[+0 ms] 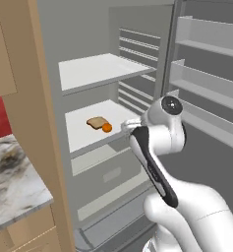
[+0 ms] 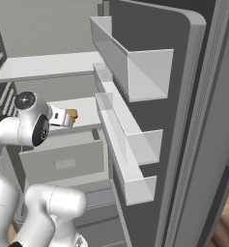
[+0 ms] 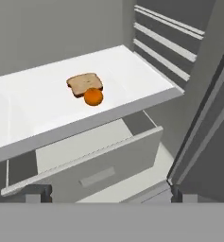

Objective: Pick up the tangerine and peach from the fridge and place one fruit on each plate on the dining counter.

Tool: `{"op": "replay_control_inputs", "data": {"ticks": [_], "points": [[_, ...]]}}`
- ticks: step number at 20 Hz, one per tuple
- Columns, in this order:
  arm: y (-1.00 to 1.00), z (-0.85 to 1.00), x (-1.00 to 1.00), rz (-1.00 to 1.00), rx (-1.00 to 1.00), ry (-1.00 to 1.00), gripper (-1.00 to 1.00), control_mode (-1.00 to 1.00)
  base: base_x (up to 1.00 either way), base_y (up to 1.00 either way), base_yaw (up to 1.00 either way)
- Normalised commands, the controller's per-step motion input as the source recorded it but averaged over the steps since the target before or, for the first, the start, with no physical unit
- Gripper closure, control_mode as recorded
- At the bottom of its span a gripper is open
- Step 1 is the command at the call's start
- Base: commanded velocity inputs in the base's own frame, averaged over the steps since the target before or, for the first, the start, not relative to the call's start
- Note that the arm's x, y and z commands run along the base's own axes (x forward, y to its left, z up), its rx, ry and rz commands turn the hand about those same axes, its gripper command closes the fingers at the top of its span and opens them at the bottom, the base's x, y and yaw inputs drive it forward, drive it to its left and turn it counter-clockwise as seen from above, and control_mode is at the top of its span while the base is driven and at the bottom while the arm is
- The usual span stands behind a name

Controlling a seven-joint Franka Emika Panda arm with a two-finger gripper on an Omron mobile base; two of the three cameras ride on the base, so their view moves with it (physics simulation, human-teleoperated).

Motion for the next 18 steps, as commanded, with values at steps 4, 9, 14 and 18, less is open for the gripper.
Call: {"op": "replay_control_inputs", "data": {"ticks": [4,9,14,18], "points": [[0.04,-0.12,0.58,0.05,0.00,0.48,-1.00,-1.00,0.00,0.00,0.00],[0.02,-0.60,0.04,0.10,0.00,0.04,-1.00,-1.00,0.00,0.00,0.00],[0.26,-0.43,0.51,0.16,-0.03,0.05,-1.00,-1.00,0.00,0.00,0.00],[0.08,-0.16,0.61,0.12,0.00,-0.01,-1.00,-1.00,0.00,0.00,0.00]]}}
